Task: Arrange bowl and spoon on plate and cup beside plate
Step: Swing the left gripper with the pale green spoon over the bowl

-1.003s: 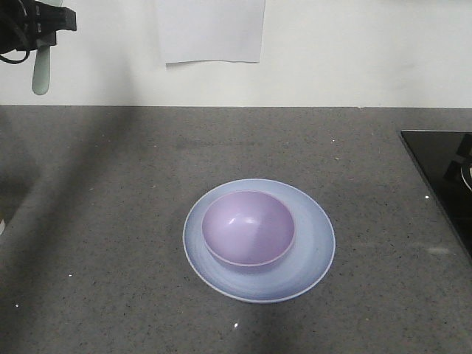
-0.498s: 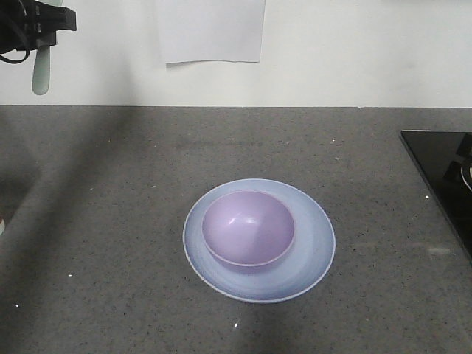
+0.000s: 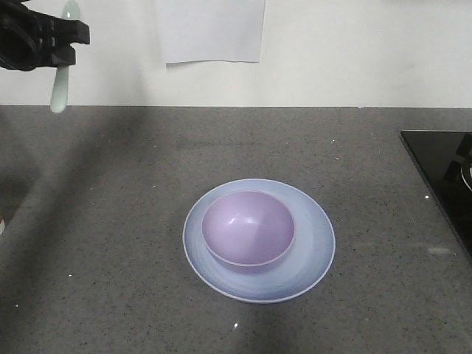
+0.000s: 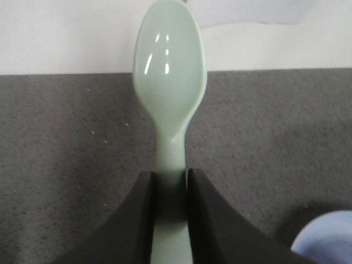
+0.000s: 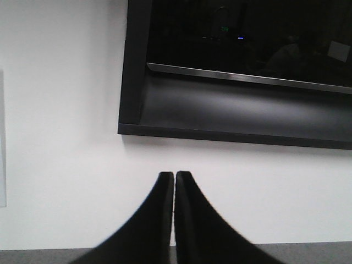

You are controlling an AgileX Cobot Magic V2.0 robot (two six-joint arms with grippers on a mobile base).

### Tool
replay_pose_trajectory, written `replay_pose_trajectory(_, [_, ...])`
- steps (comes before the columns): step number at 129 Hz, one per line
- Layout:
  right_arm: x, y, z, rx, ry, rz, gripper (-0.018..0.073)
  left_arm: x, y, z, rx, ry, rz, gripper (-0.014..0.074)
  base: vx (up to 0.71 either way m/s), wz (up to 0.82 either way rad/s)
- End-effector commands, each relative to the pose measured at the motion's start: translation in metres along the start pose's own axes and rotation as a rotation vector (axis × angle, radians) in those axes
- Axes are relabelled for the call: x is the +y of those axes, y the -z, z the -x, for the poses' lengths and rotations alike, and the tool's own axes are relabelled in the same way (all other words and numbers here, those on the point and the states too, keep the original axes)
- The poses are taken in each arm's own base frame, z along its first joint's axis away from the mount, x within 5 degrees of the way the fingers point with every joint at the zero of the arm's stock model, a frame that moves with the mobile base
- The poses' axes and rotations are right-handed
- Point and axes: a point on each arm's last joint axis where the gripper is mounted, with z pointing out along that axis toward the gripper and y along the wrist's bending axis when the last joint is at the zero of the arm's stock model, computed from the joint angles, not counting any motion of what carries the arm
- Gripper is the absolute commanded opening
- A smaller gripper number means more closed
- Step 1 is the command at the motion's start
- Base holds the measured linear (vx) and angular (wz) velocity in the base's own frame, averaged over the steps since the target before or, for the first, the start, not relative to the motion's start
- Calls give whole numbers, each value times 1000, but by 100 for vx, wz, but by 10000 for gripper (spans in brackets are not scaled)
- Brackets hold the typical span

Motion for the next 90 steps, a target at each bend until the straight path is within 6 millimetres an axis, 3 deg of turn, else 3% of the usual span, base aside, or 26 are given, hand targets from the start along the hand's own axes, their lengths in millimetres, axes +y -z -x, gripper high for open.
replay_pose_trajectory(1, [-5, 7, 14, -81, 16, 0, -5, -20, 19, 8, -55, -102, -128, -7, 0, 0])
replay_pose_trajectory(33, [-5, 7, 14, -81, 16, 0, -5, -67, -10, -21, 159, -367, -374, -3, 0, 0])
replay_pose_trajectory(90, [-5, 7, 14, -82, 16, 0, -5, -135, -53, -75, 431, -690, -401, 4, 0, 0])
